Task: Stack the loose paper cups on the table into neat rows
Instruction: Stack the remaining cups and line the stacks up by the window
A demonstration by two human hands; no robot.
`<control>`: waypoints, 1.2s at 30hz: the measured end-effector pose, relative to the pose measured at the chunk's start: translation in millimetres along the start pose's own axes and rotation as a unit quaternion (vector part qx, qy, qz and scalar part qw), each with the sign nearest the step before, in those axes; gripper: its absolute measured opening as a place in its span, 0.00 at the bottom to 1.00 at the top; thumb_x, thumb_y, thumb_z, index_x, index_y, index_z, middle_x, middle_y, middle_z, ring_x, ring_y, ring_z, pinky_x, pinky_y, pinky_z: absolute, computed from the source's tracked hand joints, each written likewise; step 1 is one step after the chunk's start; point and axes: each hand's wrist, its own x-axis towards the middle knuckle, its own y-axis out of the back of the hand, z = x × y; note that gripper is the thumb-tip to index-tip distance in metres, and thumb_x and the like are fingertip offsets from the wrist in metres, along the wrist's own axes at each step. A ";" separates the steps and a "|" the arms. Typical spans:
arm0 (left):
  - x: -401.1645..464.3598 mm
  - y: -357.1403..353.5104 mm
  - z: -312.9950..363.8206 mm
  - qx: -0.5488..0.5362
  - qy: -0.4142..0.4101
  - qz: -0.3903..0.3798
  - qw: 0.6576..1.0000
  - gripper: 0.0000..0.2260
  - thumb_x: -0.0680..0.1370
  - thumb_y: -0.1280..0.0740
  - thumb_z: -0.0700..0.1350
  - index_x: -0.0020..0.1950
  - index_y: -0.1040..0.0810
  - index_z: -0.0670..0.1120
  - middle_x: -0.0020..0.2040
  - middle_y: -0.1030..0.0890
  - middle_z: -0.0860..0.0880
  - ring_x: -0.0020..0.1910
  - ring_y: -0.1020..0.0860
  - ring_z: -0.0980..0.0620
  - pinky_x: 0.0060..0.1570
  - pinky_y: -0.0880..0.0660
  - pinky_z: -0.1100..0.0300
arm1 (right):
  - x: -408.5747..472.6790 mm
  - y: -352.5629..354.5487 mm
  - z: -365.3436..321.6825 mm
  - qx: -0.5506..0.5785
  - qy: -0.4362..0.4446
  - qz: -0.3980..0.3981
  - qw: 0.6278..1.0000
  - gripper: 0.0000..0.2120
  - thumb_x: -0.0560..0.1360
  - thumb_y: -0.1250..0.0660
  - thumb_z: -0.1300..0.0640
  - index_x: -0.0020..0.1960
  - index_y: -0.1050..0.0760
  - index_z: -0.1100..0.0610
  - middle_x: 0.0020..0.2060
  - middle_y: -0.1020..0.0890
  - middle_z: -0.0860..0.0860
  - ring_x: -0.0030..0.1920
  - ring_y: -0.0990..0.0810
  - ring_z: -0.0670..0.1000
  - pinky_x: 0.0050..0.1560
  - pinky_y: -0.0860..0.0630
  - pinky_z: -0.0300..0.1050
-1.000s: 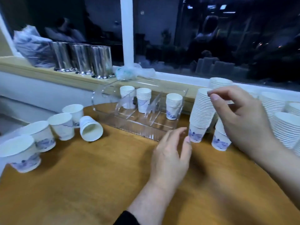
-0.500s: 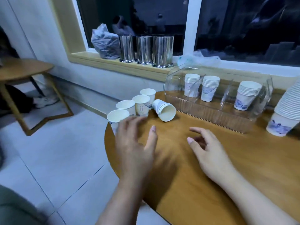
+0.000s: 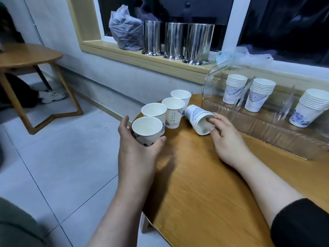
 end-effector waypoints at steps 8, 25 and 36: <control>-11.5 1.6 0.3 0.041 -0.074 -0.002 0.996 0.30 0.69 0.22 0.47 0.68 0.30 0.58 0.61 0.27 0.62 0.62 0.27 0.63 0.60 0.27 0.61 | -1.8 19.8 -10.2 0.172 -0.029 0.221 0.960 0.11 0.78 0.36 0.64 0.53 0.18 0.54 0.54 0.17 0.51 0.54 0.22 0.44 0.58 0.31 0.27; -18.7 4.3 -7.4 0.074 -0.206 -0.066 0.974 0.36 0.65 0.24 0.43 0.73 0.29 0.53 0.62 0.28 0.55 0.66 0.28 0.60 0.57 0.33 0.75 | -19.0 53.6 -98.9 0.136 0.087 -0.023 0.987 0.13 0.73 0.39 0.53 0.33 0.23 0.57 0.30 0.22 0.52 0.34 0.26 0.51 0.37 0.29 0.49; -17.7 19.0 -8.1 0.025 -0.176 -0.003 0.984 0.31 0.68 0.22 0.42 0.69 0.27 0.54 0.60 0.25 0.58 0.62 0.26 0.63 0.54 0.32 0.76 | -9.2 34.3 -111.9 0.142 0.093 0.062 0.984 0.16 0.79 0.38 0.48 0.41 0.20 0.56 0.32 0.20 0.49 0.34 0.24 0.48 0.38 0.27 0.48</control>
